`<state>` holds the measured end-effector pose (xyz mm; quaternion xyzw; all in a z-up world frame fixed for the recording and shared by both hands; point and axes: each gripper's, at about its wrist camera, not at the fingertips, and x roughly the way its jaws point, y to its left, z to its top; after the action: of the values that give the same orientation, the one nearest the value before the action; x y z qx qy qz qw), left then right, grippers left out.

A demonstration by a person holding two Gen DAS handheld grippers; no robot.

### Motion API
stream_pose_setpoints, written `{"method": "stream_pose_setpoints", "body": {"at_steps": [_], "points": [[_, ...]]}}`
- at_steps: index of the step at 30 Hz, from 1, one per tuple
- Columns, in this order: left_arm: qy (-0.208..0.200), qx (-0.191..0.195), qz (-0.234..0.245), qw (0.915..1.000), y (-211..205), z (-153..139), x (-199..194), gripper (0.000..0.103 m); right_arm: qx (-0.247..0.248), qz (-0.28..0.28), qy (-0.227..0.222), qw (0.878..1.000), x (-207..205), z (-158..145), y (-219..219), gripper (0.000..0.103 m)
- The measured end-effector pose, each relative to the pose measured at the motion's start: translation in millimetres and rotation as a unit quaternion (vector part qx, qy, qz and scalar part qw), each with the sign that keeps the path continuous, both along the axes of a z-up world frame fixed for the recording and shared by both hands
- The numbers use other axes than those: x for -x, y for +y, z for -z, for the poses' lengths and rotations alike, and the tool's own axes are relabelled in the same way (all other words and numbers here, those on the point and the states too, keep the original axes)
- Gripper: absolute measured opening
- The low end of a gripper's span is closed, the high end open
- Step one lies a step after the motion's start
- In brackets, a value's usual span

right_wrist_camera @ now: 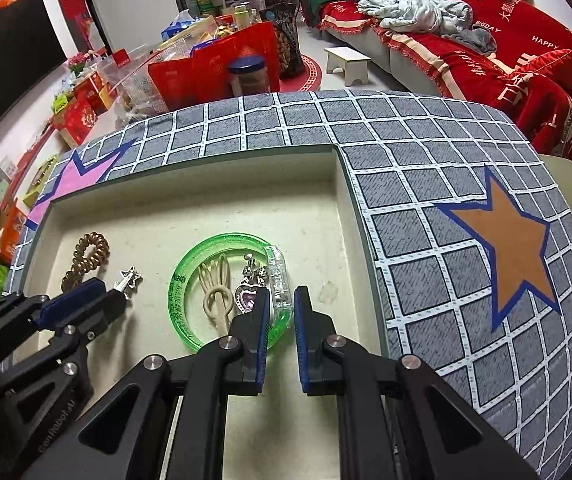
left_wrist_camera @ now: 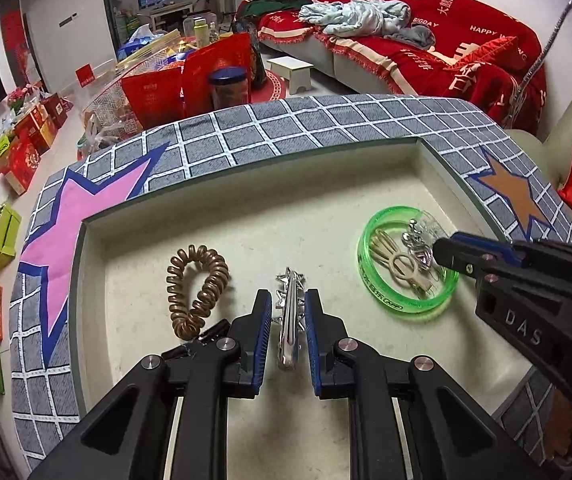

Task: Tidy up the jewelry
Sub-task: 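Carry both items into the box and open both tools to release them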

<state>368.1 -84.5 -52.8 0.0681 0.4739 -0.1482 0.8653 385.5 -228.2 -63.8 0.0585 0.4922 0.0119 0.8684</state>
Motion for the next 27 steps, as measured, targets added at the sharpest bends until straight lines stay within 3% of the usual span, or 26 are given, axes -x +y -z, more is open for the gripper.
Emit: {"method": "stream_pose_setpoints", "body": {"at_steps": [4, 8, 13, 17, 24, 25, 26, 27], "points": [[-0.005, -0.002, 0.001, 1.0000, -1, -1, 2, 0.035, -0.007, 0.002, -0.001, 1.000, 1, -2, 0, 0.017], [-0.013, 0.002, 0.000, 0.9999, 0, -4, 6, 0.035, -0.034, 0.007, -0.013, 0.999, 9, -11, -5, 0.037], [-0.033, -0.010, -0.014, 0.9993, 2, -8, 12, 0.035, -0.057, 0.014, -0.041, 0.997, 29, -31, -8, 0.040], [-0.056, -0.014, -0.021, 0.9981, 2, -17, 19, 0.035, -0.070, 0.018, -0.058, 0.996, 48, -41, -11, 0.048], [-0.059, -0.008, -0.036, 0.9976, 8, -22, 27, 0.036, -0.079, 0.030, -0.072, 0.994, 75, -50, -18, 0.049], [-0.058, -0.007, -0.038, 0.9976, 9, -22, 28, 0.059, -0.078, 0.033, -0.073, 0.994, 78, -50, -19, 0.049], [-0.059, -0.006, -0.044, 0.9973, 11, -23, 29, 0.099, -0.077, 0.035, -0.074, 0.994, 80, -51, -21, 0.049], [-0.069, -0.002, -0.055, 0.9961, 15, -27, 31, 0.103, -0.077, 0.038, -0.074, 0.994, 82, -51, -24, 0.049]]}}
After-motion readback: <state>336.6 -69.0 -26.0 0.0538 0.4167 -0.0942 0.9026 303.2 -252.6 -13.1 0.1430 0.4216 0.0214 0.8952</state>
